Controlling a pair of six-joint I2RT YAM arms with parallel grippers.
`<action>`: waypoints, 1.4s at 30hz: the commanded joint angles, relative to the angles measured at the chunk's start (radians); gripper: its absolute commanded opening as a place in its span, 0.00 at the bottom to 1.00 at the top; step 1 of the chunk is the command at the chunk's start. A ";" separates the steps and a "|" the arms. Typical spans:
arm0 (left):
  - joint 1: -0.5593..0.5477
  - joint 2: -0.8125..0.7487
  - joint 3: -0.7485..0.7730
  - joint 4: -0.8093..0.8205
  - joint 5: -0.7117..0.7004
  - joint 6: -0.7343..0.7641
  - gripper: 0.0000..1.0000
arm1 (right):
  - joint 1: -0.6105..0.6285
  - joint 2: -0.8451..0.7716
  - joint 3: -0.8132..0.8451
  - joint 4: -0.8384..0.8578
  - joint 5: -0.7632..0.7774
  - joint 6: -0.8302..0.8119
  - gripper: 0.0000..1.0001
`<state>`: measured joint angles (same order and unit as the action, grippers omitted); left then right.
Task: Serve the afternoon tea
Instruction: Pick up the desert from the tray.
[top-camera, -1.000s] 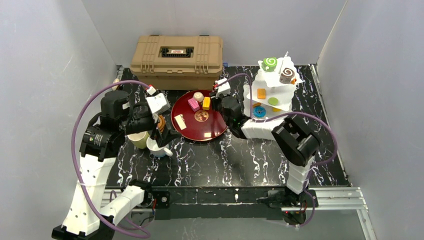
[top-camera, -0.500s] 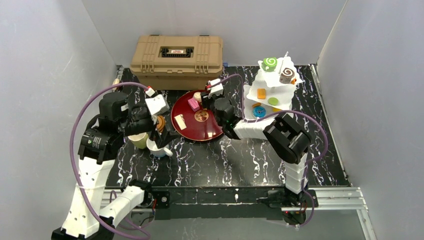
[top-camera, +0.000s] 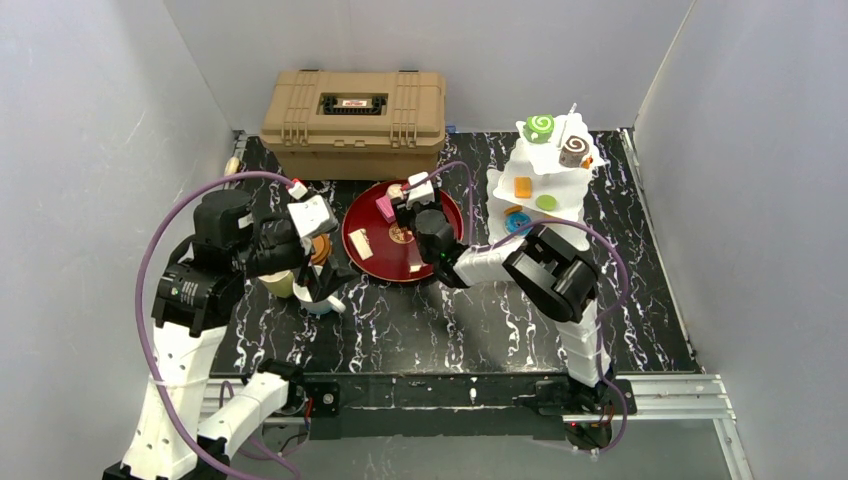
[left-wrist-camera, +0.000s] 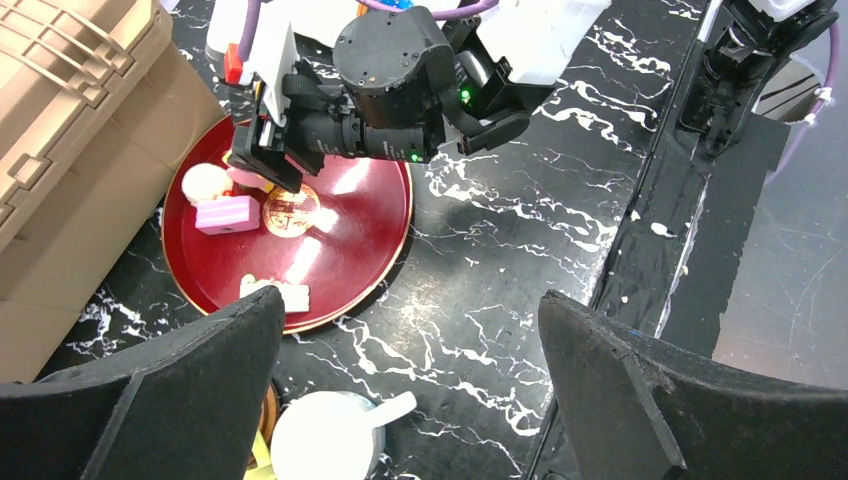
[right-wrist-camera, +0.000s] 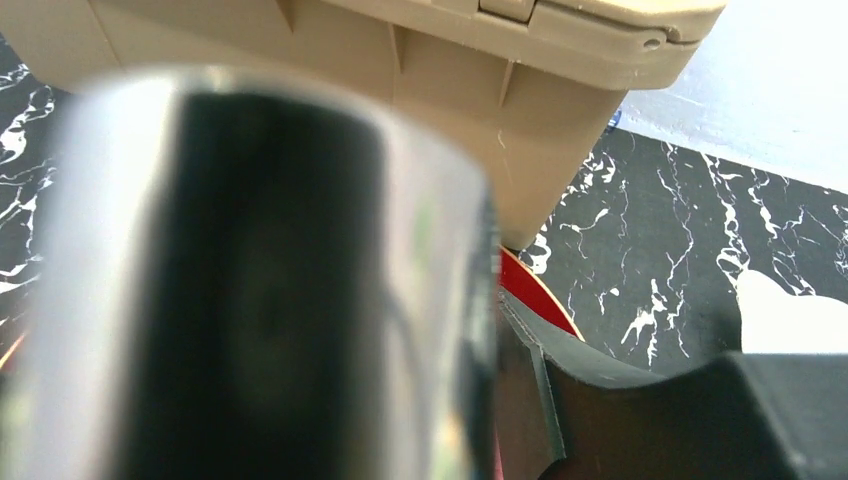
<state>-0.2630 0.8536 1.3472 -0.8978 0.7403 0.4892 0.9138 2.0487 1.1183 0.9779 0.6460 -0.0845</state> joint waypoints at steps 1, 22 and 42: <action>0.006 -0.013 0.000 -0.022 0.004 0.011 0.97 | 0.003 0.016 0.041 0.096 0.062 -0.018 0.65; 0.006 -0.012 0.009 -0.026 0.013 0.005 0.97 | 0.003 0.053 -0.003 0.114 0.096 0.035 0.70; 0.005 -0.022 0.011 -0.035 0.006 0.014 0.97 | -0.013 -0.076 -0.101 0.177 0.056 -0.010 0.43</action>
<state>-0.2630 0.8364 1.3472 -0.9062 0.7403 0.4961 0.9092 2.0731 1.0542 1.0885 0.6968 -0.0624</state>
